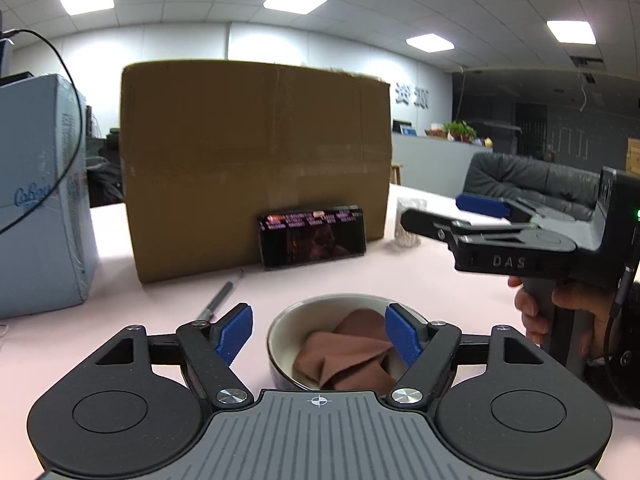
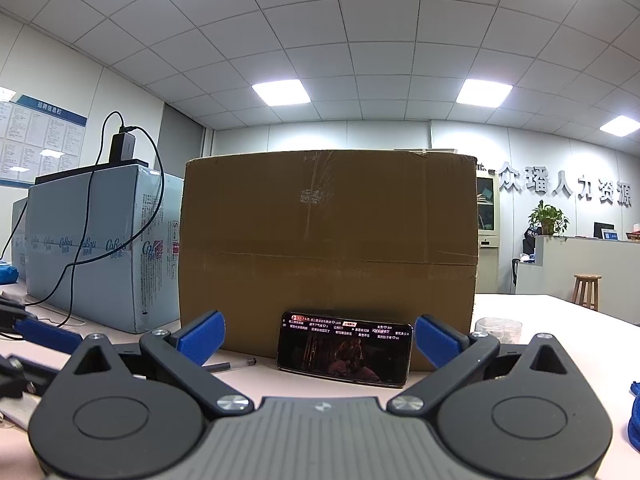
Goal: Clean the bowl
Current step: 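Move the right gripper over the bowl and pinch the brown cloth inside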
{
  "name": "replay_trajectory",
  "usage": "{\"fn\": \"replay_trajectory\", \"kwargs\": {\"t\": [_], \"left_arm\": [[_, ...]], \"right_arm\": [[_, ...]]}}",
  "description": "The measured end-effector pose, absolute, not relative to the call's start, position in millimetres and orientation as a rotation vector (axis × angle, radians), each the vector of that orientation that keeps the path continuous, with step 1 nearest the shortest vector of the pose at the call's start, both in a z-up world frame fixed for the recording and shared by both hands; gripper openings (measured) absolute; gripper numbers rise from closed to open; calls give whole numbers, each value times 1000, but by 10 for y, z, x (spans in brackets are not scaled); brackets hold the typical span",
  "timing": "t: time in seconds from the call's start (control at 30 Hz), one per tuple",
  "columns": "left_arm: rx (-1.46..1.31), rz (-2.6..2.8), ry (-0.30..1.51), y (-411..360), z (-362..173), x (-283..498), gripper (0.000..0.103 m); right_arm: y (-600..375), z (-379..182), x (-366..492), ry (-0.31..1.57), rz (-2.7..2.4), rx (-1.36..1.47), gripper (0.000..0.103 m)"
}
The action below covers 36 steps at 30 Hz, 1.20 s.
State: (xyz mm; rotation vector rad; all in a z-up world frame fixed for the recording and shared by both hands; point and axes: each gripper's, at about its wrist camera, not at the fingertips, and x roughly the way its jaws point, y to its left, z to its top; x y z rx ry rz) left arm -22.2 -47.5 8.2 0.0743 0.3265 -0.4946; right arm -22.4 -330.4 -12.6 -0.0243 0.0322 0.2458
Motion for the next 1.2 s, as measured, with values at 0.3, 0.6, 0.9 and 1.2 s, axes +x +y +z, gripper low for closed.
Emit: {"fn": "replay_trajectory", "kwargs": {"t": [0.3, 0.6, 0.9, 1.2], "left_arm": [[4, -402, 274, -287, 88, -262, 87], [-114, -274, 288, 64, 61, -166, 88], [-92, -284, 327, 36, -30, -138, 88], [-56, -282, 337, -17, -61, -127, 88]], "right_arm": [[-3236, -131, -243, 22, 244, -60, 103], [-3231, -110, -299, 3, 319, -70, 103], [-3037, 60, -245, 182, 665, -280, 96], [-2814, 192, -270, 356, 883, -486, 79]]}}
